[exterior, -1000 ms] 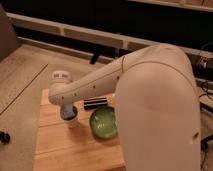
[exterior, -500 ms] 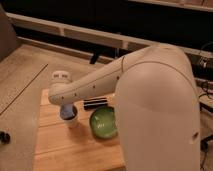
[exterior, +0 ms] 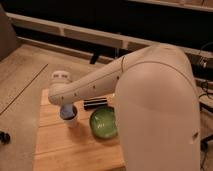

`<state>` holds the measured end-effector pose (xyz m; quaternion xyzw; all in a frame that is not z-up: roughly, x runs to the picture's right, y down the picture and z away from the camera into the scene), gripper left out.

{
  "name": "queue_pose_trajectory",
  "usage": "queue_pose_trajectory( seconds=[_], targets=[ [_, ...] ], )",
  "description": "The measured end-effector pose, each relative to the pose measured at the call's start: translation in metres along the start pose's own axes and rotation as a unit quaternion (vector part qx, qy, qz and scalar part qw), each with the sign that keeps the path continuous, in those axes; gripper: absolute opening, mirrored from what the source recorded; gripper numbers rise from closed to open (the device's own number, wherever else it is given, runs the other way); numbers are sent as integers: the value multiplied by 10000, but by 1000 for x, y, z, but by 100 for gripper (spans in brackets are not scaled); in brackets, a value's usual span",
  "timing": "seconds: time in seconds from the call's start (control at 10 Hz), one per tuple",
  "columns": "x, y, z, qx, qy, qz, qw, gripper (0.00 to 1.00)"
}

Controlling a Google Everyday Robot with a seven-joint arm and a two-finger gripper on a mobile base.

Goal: Place the white sponge in the ceramic cup

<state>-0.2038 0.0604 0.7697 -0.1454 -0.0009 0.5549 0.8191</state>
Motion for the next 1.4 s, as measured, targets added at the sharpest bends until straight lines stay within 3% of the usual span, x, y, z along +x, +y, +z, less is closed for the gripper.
queue_pose_trajectory(
  seconds=[0.6,1.4],
  targets=[
    [0,0,0,0,1,1,10000,78],
    [0,0,0,0,0,1,10000,80]
  ],
)
